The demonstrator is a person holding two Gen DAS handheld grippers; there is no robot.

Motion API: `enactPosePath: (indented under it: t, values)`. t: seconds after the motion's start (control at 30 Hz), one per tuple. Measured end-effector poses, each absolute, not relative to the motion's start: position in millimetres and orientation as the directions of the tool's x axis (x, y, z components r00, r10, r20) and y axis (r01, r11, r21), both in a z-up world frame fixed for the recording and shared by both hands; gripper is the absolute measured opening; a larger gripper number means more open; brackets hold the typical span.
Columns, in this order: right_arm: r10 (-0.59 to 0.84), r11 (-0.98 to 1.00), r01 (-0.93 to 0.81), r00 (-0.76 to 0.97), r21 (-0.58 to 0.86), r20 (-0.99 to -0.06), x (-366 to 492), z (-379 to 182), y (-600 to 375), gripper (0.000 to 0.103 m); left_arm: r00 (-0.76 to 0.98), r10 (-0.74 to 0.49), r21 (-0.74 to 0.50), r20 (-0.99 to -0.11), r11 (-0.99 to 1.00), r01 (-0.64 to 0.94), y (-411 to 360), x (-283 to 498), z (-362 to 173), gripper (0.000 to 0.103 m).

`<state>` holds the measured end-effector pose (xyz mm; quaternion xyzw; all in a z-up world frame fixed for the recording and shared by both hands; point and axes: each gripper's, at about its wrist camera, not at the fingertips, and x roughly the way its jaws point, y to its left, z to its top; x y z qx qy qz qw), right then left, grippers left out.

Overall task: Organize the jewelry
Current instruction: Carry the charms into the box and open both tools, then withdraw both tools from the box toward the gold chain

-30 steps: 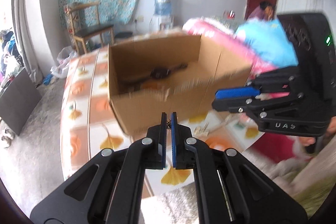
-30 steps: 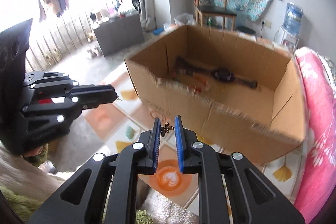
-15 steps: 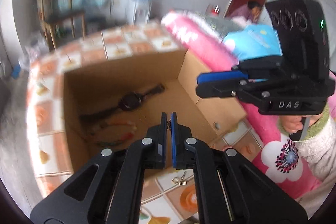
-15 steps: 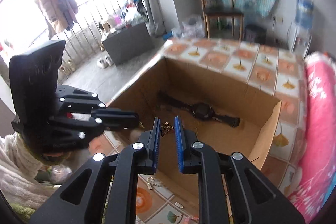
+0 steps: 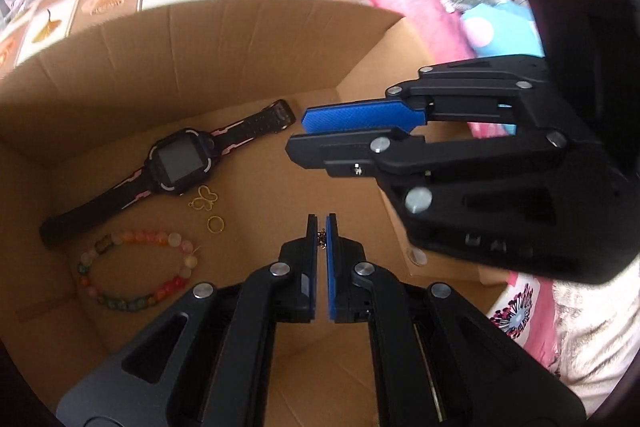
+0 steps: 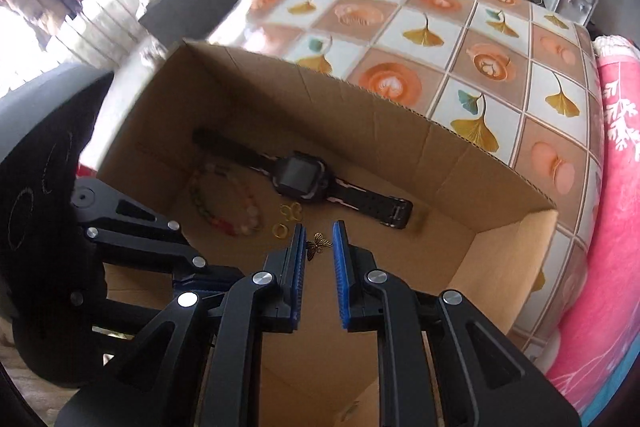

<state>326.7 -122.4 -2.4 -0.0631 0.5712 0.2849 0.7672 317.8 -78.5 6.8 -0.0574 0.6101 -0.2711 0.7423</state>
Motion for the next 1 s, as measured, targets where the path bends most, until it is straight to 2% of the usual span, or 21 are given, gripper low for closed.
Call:
enactPosePath:
  t: [0.13, 0.17, 0.2, 0.23, 0.5, 1.0]
  values:
    - [0.320, 0.834, -0.513, 0.153, 0.201, -0.935, 336, -13, -118, 0.014, 0.072, -0.459, -0.415, -0.886, 0.851, 0.321, -86, 325, -2, 0.004]
    - [0.316, 0.834, -0.515, 0.152, 0.198, -0.937, 336, -14, -118, 0.014, 0.058, -0.463, -0.424, -0.884, 0.849, 0.316, -87, 326, -5, 0.010]
    - [0.316, 0.834, -0.515, 0.148, 0.199, -0.937, 338, -14, -118, 0.014, 0.051, -0.465, -0.428, -0.884, 0.848, 0.312, -87, 327, -6, 0.020]
    - [0.318, 0.833, -0.515, 0.147, 0.202, -0.937, 337, -14, -119, 0.015, 0.050, -0.465, -0.429, -0.884, 0.848, 0.312, -87, 327, -8, 0.023]
    - [0.326, 0.838, -0.508, 0.172, 0.199, -0.930, 341, -7, -121, 0.015, 0.089, -0.444, -0.402, -0.892, 0.867, 0.294, -74, 325, -7, 0.025]
    - [0.383, 0.847, -0.487, 0.285, 0.211, -0.879, 317, 38, -140, 0.015, 0.340, -0.444, -0.344, -0.829, 0.884, 0.316, -12, 271, 82, 0.049]
